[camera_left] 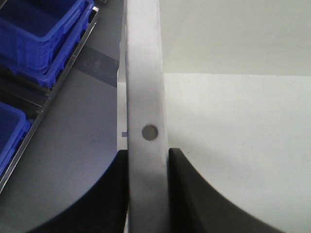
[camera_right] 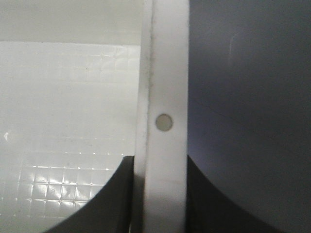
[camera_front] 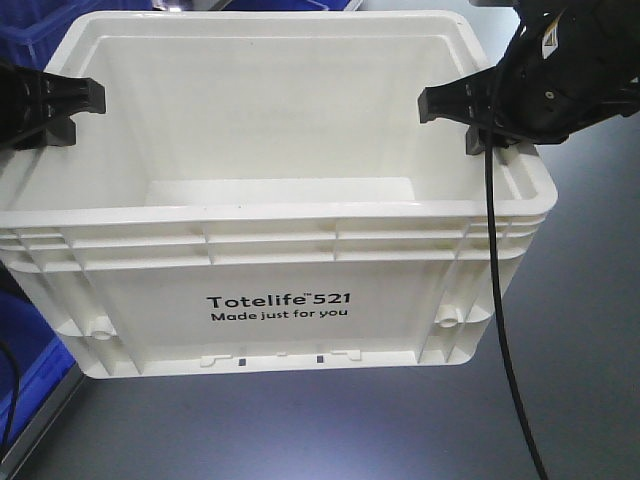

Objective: Move bin from left to right shelf
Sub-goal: 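Hold the tote with both grippers while the base drives away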

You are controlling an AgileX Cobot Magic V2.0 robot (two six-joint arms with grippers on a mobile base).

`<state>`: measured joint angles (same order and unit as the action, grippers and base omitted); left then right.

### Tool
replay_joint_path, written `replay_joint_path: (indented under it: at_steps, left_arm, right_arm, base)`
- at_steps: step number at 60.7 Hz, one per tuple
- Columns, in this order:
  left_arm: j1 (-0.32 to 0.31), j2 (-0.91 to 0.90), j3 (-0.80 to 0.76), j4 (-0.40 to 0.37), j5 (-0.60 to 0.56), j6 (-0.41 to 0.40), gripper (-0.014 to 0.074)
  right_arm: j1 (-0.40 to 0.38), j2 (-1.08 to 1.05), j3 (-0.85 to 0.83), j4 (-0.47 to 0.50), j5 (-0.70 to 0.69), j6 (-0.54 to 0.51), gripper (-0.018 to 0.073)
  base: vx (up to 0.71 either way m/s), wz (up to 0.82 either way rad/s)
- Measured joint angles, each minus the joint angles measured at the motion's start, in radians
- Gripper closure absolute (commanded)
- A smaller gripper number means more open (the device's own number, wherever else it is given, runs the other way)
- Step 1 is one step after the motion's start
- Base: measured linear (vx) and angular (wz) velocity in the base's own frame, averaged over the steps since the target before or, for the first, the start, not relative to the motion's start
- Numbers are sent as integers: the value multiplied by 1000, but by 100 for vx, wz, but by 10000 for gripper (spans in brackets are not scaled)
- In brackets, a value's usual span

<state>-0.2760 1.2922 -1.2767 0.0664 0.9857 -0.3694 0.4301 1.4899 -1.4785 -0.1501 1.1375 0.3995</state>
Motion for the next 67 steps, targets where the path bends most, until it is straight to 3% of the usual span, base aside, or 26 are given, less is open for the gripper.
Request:
replay_joint_path:
  at_steps: [67]
  left_arm:
    - [0,0,0,-1,-1,0,542]
  right_arm:
    - [0,0,0,0,0,0,529]
  base:
    - [10,-38]
